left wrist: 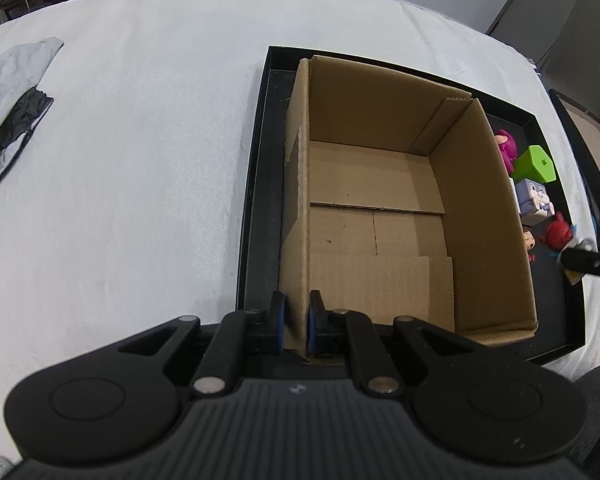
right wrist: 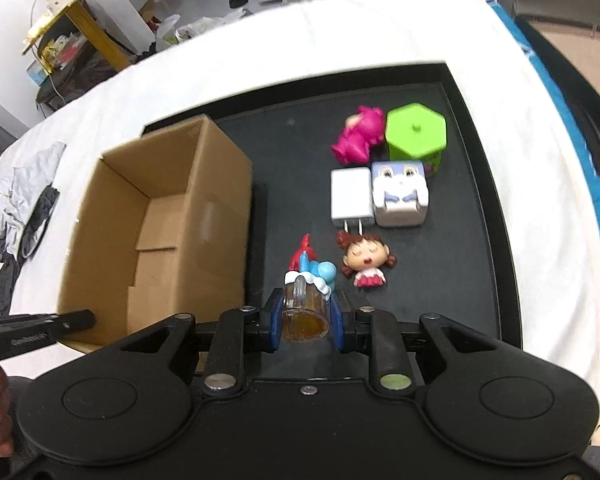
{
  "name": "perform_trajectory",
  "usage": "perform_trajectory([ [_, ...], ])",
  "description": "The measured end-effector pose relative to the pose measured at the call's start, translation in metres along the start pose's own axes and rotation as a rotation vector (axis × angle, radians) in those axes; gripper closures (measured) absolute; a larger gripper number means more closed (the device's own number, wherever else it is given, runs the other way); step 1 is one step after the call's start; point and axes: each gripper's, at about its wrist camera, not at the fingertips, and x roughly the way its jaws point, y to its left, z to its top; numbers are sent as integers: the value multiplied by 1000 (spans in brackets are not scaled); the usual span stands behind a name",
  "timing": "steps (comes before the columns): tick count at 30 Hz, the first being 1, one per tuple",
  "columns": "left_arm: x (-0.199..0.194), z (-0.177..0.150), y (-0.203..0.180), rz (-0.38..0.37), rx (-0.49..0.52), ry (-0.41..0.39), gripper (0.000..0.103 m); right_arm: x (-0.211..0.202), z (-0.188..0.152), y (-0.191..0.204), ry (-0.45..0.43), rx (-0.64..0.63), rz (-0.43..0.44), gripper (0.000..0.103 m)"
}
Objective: Organize rigid objects
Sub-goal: 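Carry the figure into the cardboard box and open the right gripper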
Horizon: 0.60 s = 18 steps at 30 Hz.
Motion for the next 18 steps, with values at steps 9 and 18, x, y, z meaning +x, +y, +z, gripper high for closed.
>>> perform_trajectory([
  [9,-1,-1,6,-38,-22,-5,91,-17,15,29,-61,-39,5,79],
  [18,-2,-1,11,-70,-20,-3,91,-23,29,60,-91,-76,21,79],
])
